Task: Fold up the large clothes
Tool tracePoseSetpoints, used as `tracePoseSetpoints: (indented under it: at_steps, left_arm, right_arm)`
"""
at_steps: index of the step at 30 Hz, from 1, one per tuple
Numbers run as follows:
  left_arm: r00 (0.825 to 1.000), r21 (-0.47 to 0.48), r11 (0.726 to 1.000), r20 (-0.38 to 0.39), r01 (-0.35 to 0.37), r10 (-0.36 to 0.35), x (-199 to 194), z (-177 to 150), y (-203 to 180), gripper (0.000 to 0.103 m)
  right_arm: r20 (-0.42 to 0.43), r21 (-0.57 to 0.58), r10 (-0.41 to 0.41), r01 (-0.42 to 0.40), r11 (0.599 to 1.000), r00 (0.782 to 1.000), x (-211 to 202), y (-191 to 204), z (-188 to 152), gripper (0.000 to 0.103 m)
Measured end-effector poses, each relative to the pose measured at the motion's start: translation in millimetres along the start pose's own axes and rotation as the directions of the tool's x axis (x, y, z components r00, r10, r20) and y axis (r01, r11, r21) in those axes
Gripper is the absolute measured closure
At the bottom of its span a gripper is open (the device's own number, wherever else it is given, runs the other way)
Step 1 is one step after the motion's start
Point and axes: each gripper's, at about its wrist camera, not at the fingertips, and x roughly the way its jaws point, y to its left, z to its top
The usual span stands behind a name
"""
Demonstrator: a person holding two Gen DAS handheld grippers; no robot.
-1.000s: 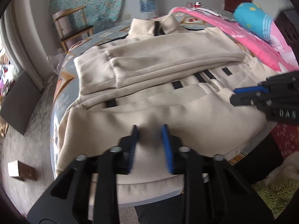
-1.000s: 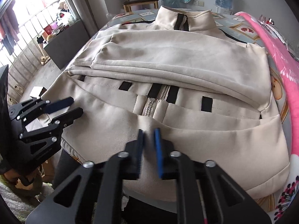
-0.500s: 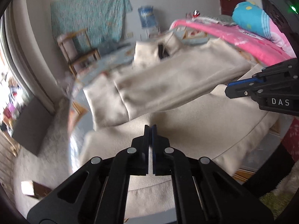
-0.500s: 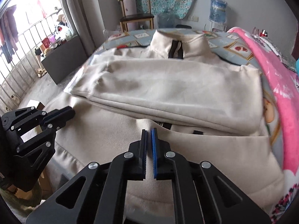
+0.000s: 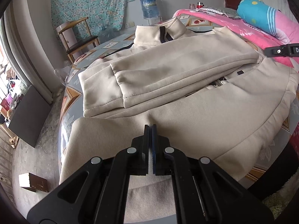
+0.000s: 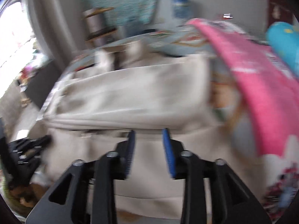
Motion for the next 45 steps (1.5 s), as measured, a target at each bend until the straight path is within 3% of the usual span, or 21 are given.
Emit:
tracePoseSetpoints:
  at_steps: [4, 8, 10, 12, 18, 21, 24, 29, 31, 33, 36, 38, 41, 45]
  left_arm:
    - [1.000, 0.006, 1.000, -0.005, -0.002, 0.002, -1, 1, -1, 0.101]
    - [1.000, 0.019, 1.000, -0.008, -0.018, 0.018, -1, 1, -3, 0.101]
    - [1.000, 0.020, 1.000, -0.010, -0.024, 0.024, -1, 1, -4, 0.101]
    - [1.000, 0.016, 1.000, -0.011, -0.027, 0.027, -1, 1, -4, 0.101]
    - [0.998, -0.018, 0.999, 0.032, -0.046, 0.047, -14, 10, 2, 0.101]
    - [0.996, -0.010, 0.998, 0.053, -0.069, 0.070, -16, 19, 5, 0.101]
    - [0.999, -0.022, 0.998, 0.004, -0.051, 0.051, 3, 16, 5, 0.101]
    - [0.994, 0.053, 0.993, 0.010, -0.105, 0.105, 10, 11, -9, 0.101]
    - [0.995, 0.041, 0.995, 0.011, -0.096, 0.096, 10, 11, -6, 0.101]
    - [0.996, 0.042, 0.995, 0.009, -0.094, 0.094, 10, 11, -6, 0.101]
    - [0.996, 0.052, 0.995, 0.010, -0.090, 0.090, 11, 11, -5, 0.101]
    - [0.997, 0.052, 0.995, 0.010, -0.082, 0.082, 11, 11, -4, 0.101]
    - [0.997, 0.050, 0.996, 0.013, -0.075, 0.074, 11, 11, -3, 0.101]
    - [0.998, 0.033, 0.997, 0.015, -0.065, 0.064, 11, 11, 0, 0.101]
  right_arm:
    - [-0.052, -0.018, -0.079, 0.078, 0.997, 0.996, 16, -28, 0, 0.057]
    - [-0.086, -0.073, -0.082, 0.076, 0.994, 0.993, 34, -28, -9, 0.060]
    - [-0.081, -0.110, -0.101, 0.092, 0.990, 0.992, 36, -24, -9, 0.089]
    - [-0.036, -0.112, -0.092, 0.088, 0.990, 0.995, 26, -22, -8, 0.096]
    - [0.159, -0.068, -0.093, 0.105, 0.992, 0.983, -16, -15, 12, 0.098]
    - [0.132, -0.043, -0.098, 0.104, 0.994, 0.986, 4, -21, 14, 0.098]
    - [0.046, -0.034, -0.108, 0.109, 0.993, 0.993, 44, -28, 6, 0.098]
    - [0.043, -0.042, -0.126, 0.128, 0.991, 0.991, 40, -25, 5, 0.097]
    - [0.058, -0.002, -0.130, 0.131, 0.991, 0.990, 25, -32, 7, 0.078]
    - [0.101, 0.033, -0.137, 0.135, 0.990, 0.985, 5, -38, 10, 0.071]
    - [0.172, 0.049, -0.074, 0.067, 0.997, 0.982, -26, -31, 13, 0.070]
    - [0.170, -0.007, 0.052, -0.051, 0.999, 0.984, -32, -4, 13, 0.070]
    - [0.054, -0.156, 0.265, -0.254, 0.955, 0.963, -16, 58, 3, 0.070]
    - [-0.099, -0.292, 0.355, -0.368, 0.883, 0.930, 22, 126, -11, 0.073]
